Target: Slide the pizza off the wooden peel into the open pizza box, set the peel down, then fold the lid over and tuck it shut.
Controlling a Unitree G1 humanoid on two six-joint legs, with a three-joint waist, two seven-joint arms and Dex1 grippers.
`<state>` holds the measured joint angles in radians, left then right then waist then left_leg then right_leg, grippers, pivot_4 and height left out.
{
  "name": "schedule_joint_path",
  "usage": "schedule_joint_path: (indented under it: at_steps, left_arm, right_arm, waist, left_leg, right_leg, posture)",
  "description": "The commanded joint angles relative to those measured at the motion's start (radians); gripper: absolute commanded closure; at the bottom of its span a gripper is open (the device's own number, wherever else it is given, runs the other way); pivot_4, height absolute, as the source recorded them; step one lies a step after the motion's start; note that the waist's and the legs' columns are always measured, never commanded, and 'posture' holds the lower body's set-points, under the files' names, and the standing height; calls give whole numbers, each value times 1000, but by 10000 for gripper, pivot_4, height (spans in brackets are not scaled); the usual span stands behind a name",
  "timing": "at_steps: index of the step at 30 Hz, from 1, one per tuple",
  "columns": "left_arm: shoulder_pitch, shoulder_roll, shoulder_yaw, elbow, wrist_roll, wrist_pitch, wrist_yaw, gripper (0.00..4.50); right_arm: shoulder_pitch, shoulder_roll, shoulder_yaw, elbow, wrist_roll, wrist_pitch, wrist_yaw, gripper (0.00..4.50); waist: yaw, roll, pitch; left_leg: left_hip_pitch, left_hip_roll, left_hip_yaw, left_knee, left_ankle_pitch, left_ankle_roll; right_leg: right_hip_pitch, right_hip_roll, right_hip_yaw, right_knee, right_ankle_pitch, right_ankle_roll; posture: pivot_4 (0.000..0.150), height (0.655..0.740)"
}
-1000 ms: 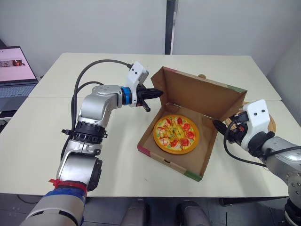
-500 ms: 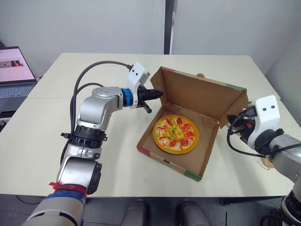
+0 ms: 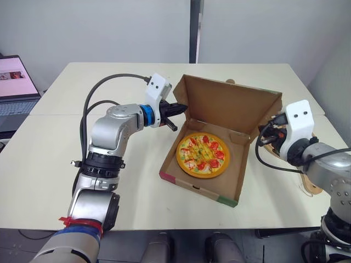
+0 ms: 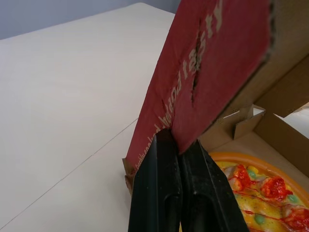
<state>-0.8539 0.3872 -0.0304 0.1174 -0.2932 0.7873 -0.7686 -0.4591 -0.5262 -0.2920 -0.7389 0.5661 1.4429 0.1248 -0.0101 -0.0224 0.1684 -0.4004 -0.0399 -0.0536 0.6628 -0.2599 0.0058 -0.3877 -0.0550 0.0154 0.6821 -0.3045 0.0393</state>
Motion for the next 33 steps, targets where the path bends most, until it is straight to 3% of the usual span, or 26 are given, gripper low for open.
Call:
schedule_joint_path:
  at_steps: [1, 15, 28, 33]
  left_arm:
    - [2, -14, 6, -71, -43, 19, 4, 45000]
    - [149, 29, 70, -245, -131, 147, 29, 45000]
    - [350, 25, 79, -373, -172, 158, 114, 45000]
    - [381, 36, 85, -362, -164, 124, 130, 45000]
  right_arm:
    - [-33, 8, 10, -19, 9, -29, 27, 44868]
    - [130, 156, 35, -227, -3, -4, -20, 44868]
    - [414, 184, 151, -255, -109, -299, -18, 44868]
    - [507, 162, 188, -252, -128, -415, 20, 28133]
  waist:
    - [1, 0, 0]
    - [-2, 1, 0]
    - [-6, 1, -1]
    - [-5, 1, -1]
  left_leg:
    - [0, 0, 0, 0, 0, 0]
    - [0, 0, 0, 0, 0, 0]
    - [2, 0, 0, -1, 0, 0]
    - [2, 1, 0, -1, 0, 0]
  right_leg:
    - [0, 0, 0, 0, 0, 0]
    - [0, 0, 1, 0, 0, 0]
    - [1, 0, 0, 0, 0, 0]
    - [1, 0, 0, 0, 0, 0]
  posture:
    - [1500, 7318]
    - [1500, 7318]
    - [1500, 7318]
    - [1500, 7318]
